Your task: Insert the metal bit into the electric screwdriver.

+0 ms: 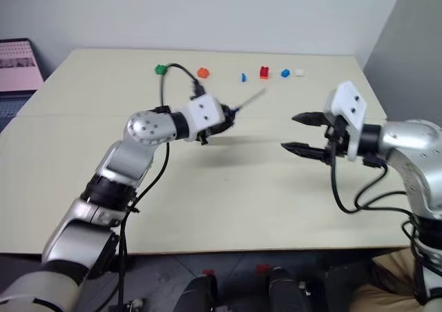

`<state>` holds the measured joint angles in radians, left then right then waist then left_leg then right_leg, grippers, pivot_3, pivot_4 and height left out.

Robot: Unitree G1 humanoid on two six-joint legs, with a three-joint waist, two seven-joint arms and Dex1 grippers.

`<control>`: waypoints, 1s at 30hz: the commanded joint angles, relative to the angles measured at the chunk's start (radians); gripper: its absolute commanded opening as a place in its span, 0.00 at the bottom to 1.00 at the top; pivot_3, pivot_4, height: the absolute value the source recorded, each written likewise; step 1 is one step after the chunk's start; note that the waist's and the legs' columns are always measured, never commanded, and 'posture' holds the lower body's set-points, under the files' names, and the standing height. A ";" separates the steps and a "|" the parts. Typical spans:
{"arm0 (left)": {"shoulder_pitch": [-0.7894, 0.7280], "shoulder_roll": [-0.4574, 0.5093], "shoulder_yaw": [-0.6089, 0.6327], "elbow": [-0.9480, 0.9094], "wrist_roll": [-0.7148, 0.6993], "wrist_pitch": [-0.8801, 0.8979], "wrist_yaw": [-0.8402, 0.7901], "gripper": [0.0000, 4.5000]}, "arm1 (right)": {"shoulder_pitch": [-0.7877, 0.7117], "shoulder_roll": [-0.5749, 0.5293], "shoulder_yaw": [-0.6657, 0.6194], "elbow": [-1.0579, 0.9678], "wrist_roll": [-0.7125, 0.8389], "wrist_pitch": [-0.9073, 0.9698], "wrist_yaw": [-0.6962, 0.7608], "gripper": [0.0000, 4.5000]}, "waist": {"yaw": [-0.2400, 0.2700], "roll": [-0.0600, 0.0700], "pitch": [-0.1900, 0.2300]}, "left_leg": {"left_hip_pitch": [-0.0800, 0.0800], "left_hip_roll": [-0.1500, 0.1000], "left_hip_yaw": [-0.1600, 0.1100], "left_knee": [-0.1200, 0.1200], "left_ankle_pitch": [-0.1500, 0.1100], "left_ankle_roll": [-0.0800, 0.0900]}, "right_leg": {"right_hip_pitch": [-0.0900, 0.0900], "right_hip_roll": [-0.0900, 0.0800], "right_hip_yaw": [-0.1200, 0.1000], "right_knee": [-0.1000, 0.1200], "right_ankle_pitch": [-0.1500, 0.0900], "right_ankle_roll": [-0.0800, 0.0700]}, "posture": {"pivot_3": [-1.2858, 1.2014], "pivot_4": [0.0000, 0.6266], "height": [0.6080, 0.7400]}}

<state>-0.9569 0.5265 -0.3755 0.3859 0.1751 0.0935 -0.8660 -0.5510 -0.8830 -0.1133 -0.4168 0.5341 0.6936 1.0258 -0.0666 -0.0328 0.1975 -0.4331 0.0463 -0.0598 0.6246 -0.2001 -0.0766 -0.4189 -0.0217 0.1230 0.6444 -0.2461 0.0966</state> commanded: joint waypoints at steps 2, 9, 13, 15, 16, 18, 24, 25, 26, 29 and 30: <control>-0.147 -0.067 -0.064 0.200 0.039 -0.135 -0.114 0.36 | 0.053 -0.067 -0.052 -0.102 0.007 -0.008 -0.006 0.74 | 0.009 -0.001 0.000 | -0.001 0.000 0.000 0.001 0.000 0.000 | -0.001 0.000 0.000 0.000 0.000 0.000 | 0.52 0.24 1.00; -0.278 -0.219 -0.149 0.585 0.144 -0.285 -0.147 0.36 | 0.172 -0.102 -0.119 -0.183 0.037 0.020 -0.035 0.74 | 0.017 -0.001 0.000 | -0.001 0.000 0.000 0.001 0.000 0.000 | -0.001 0.000 0.001 0.000 0.000 0.001 | 0.52 0.24 1.00; -0.310 -0.255 -0.144 0.690 0.174 -0.335 -0.152 0.36 | 0.203 -0.107 -0.124 -0.201 0.038 0.022 -0.054 0.74 | 0.011 -0.001 0.000 | -0.001 0.000 0.001 0.000 0.000 0.000 | -0.001 0.000 0.001 0.001 0.000 0.001 | 0.52 0.24 1.00; -0.321 -0.276 -0.138 0.727 0.180 -0.333 -0.165 0.36 | 0.223 -0.114 -0.123 -0.199 0.030 0.016 -0.056 0.74 | 0.011 -0.001 0.000 | -0.001 0.000 0.000 0.000 0.000 0.000 | -0.001 0.000 0.001 0.001 0.000 0.001 | 0.52 0.24 1.00; -0.325 -0.282 -0.136 0.739 0.184 -0.337 -0.170 0.44 | 0.230 -0.118 -0.122 -0.196 0.025 0.012 -0.056 0.74 | 0.011 -0.001 0.000 | -0.001 0.000 0.000 0.001 0.000 0.000 | -0.001 0.000 0.001 0.001 0.000 0.001 | 0.52 0.24 1.00; -0.329 -0.288 -0.130 0.752 0.185 -0.350 -0.170 0.56 | 0.238 -0.122 -0.118 -0.191 0.018 0.005 -0.058 0.74 | 0.011 -0.001 0.000 | -0.001 0.000 0.001 0.001 0.000 0.000 | -0.001 0.000 0.001 0.001 0.000 0.001 | 0.52 0.24 1.00; -0.352 -0.287 -0.053 0.739 0.123 -0.321 -0.202 0.84 | 0.240 -0.132 -0.089 -0.149 -0.010 -0.030 -0.045 0.74 | 0.012 -0.001 0.001 | -0.001 0.000 0.000 0.001 0.000 0.000 | -0.001 0.000 0.001 0.002 0.001 0.001 | 0.52 0.24 1.00; -0.353 -0.278 -0.037 0.724 0.110 -0.315 -0.217 0.89 | 0.239 -0.134 -0.084 -0.139 -0.015 -0.039 -0.039 0.74 | 0.012 -0.001 0.001 | -0.001 0.000 0.000 0.001 0.000 0.000 | -0.001 0.000 0.001 0.002 0.001 0.001 | 0.52 0.24 1.00; -0.352 -0.259 -0.009 0.693 0.084 -0.298 -0.236 0.94 | 0.235 -0.137 -0.075 -0.123 -0.026 -0.052 -0.032 0.74 | 0.011 -0.001 0.001 | -0.001 0.000 0.000 0.002 0.000 0.000 | -0.001 0.000 0.001 0.002 0.001 0.001 | 0.52 0.24 1.00; -0.331 -0.189 0.074 0.572 0.003 -0.221 -0.297 0.99 | 0.228 -0.151 -0.056 -0.066 -0.056 -0.095 -0.011 0.74 | 0.009 -0.001 0.001 | -0.001 0.000 0.000 0.002 0.000 0.000 | -0.001 0.000 0.001 0.003 0.001 0.001 | 0.52 0.24 1.00; -0.315 -0.160 0.100 0.523 -0.022 -0.186 -0.320 0.99 | 0.227 -0.153 -0.053 -0.049 -0.061 -0.105 -0.003 0.74 | 0.008 -0.001 0.001 | -0.001 0.000 0.000 0.002 0.000 0.000 | -0.001 0.000 0.001 0.003 0.001 0.001 | 0.52 0.24 1.00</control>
<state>-1.2667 0.3160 -0.3480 1.0152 0.2209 -0.1471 -1.1471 -0.3076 -1.0170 -0.1570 -0.4873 0.4900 0.6250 1.0041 -0.0582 -0.0339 0.1982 -0.4339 0.0464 -0.0595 0.6263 -0.2001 -0.0763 -0.4202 -0.0213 0.1242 0.6481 -0.2452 0.0981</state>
